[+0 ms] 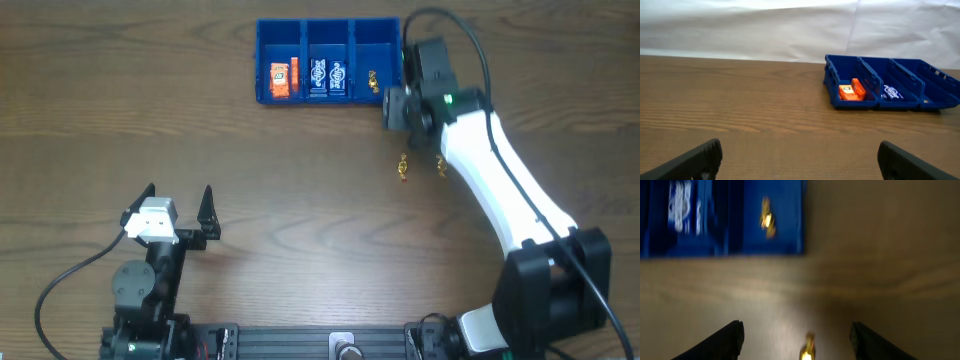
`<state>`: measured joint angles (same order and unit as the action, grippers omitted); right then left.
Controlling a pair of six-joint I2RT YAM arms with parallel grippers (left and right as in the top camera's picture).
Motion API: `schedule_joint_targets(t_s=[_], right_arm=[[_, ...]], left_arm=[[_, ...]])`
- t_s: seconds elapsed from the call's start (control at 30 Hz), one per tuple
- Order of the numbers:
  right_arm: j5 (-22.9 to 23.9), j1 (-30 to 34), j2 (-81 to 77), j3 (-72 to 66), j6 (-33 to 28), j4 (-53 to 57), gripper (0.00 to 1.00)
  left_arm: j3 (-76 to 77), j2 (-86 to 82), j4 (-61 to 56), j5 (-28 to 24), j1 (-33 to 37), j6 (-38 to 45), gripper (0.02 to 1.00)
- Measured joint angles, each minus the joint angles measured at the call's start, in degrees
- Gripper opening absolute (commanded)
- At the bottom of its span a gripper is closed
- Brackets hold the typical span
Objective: Sort Candies Into Trays
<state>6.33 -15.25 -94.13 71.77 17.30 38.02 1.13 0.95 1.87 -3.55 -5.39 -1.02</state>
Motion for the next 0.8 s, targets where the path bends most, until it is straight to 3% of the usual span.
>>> schedule_joint_targets(t_s=[0.3, 0.8], right_arm=[[-5.07, -1.03, -2.34, -15.98, 2.03, -5.31, 0.673], [-3.26, -0.66, -6.80, -16.00, 2.78, -9.46, 0.656]], left_arm=[[0.00, 0.00, -0.02, 0.00, 0.00, 0.00, 0.998], [0.00, 0.00, -0.02, 0.00, 0.00, 0.00, 0.998]])
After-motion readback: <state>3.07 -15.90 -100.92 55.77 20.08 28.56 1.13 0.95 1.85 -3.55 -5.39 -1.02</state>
